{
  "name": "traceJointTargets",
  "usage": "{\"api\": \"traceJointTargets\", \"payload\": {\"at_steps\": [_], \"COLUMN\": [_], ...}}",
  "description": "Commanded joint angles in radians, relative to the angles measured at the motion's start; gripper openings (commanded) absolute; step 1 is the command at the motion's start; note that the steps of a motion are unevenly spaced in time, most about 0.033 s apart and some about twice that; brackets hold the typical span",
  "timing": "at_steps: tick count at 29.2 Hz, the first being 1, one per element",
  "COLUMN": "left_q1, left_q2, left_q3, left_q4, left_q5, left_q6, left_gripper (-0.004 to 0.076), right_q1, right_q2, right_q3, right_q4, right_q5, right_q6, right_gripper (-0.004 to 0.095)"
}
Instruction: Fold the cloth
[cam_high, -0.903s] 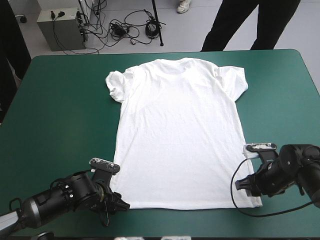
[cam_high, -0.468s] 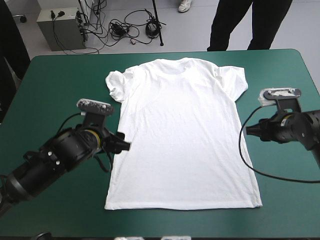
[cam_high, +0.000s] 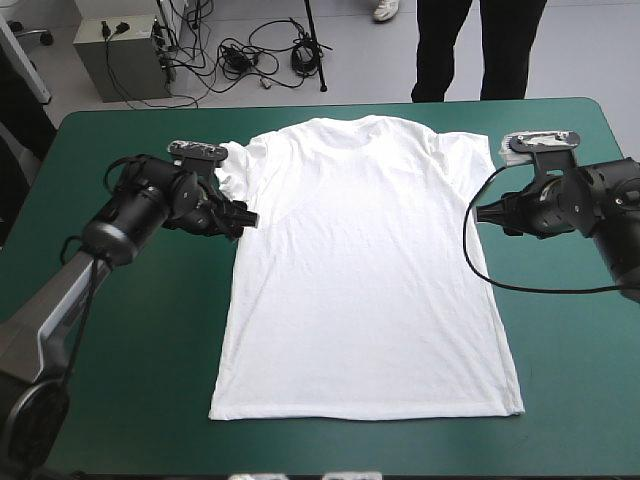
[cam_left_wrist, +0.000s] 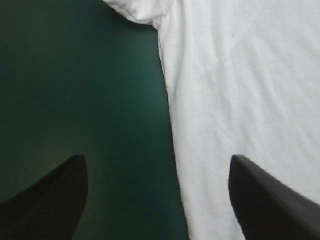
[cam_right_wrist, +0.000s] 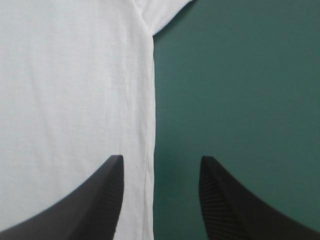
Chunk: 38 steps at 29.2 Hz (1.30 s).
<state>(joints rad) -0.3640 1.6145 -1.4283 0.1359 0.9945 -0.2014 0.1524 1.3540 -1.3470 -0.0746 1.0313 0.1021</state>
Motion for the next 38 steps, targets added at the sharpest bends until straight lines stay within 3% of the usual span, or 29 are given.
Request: {"api": "traceJointTargets", "payload": {"at_steps": [1,8,15,18,25,26,38], "left_q1": [0.007,0.007,0.007,0.007,0.007,0.007,0.007], "left_q2": [0.067,0.244,0.307,0.315,0.326,0.327,0.329], "left_q3": [-0.07,-0.133,-0.147,-0.147,-0.147,-0.147,-0.147], "left_q4": [-0.02,-0.061,-0.061,-0.063,-0.068,-0.07,-0.073], "left_q5": [-0.029,-0.02,-0.017,-0.017,-0.031,-0.031,-0.027], "left_q6": [0.049,0.072,0.064,0.06,0.06,0.06,0.06], "left_gripper": [0.0564,0.0564,0.0543,0.0432,0.002,-0.0009,-0.0009], "right_q1": [-0.001,-0.001,-0.001,-0.001,-0.001,-0.001,-0.001], "right_q2": [0.002,0.072,0.104,0.141,0.276,0.302,0.53], "right_q3": [-0.036,-0.066,-0.077,-0.077,-0.084,-0.093,-0.19], "right_q4": [-0.018,-0.02,-0.02,-0.02,-0.013,-0.011,0.04], "right_q5": [-0.08,-0.076,-0.109,-0.126,-0.162,-0.162,-0.172], "right_q6": [-0.013,-0.037,-0.054,-0.055,-0.074,-0.074,-0.093], "right_gripper": [0.0451,0.0451,0.0451,0.0451,0.0451,0.0451,0.0523]}}
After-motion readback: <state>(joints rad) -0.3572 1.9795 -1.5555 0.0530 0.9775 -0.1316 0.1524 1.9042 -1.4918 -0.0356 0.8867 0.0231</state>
